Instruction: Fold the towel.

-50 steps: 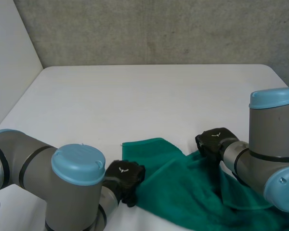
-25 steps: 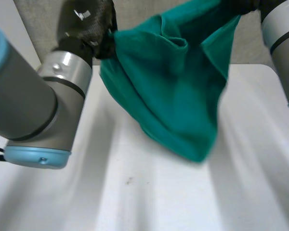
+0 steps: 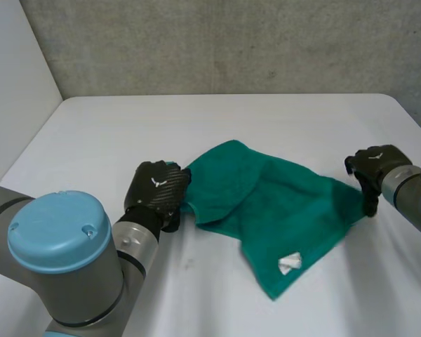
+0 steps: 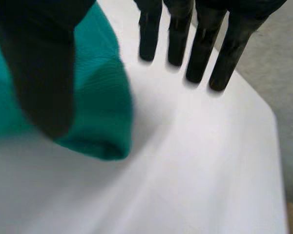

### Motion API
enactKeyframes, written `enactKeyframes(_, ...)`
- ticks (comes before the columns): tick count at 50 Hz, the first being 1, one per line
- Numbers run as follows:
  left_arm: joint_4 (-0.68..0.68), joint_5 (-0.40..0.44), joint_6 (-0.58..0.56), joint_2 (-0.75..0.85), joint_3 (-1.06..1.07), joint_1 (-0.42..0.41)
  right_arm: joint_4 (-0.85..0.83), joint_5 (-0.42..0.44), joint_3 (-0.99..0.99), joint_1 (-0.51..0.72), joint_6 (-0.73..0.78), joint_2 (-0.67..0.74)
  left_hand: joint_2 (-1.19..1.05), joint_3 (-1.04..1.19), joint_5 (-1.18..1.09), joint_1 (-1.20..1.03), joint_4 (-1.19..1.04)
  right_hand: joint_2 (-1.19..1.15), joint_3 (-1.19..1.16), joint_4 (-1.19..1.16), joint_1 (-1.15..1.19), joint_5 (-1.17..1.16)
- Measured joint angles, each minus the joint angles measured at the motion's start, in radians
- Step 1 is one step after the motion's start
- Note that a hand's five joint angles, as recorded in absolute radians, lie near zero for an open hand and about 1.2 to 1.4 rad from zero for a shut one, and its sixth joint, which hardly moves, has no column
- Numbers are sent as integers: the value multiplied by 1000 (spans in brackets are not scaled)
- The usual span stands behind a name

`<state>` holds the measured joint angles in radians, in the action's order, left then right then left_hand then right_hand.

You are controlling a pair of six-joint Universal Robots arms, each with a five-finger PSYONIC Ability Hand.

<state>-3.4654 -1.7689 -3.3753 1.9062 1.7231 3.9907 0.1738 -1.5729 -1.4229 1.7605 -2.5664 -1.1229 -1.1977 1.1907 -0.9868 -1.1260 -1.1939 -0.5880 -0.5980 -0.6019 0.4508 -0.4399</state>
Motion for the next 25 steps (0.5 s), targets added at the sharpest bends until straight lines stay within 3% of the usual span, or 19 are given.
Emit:
enactKeyframes(1,0,0,0,0,0,0,0,0,0,0,0,0,0,0,0,0,0,0,0,0,0,0)
enactKeyframes(2,0,0,0,-2,1,-4,-4,-5,0,4,1,-9,0,0,0,0,0,248,239,238,-169,247)
enactKeyframes(3,0,0,-1,-5,1,-10,-12,-8,-2,15,-3,-26,0,0,0,0,0,248,239,238,-169,247)
enactKeyframes(4,0,-1,-1,-8,1,-17,-24,-5,-5,35,-17,-55,0,0,0,0,0,361,381,365,-241,370)
enactKeyframes(16,-1,-3,-5,-60,-10,-25,-80,65,-96,251,-149,-253,0,0,0,0,0,361,381,365,-241,372)
enactKeyframes(25,-4,-3,-6,-95,-21,3,-84,-7,-227,401,-418,-242,0,0,0,0,0,361,381,365,-241,372)
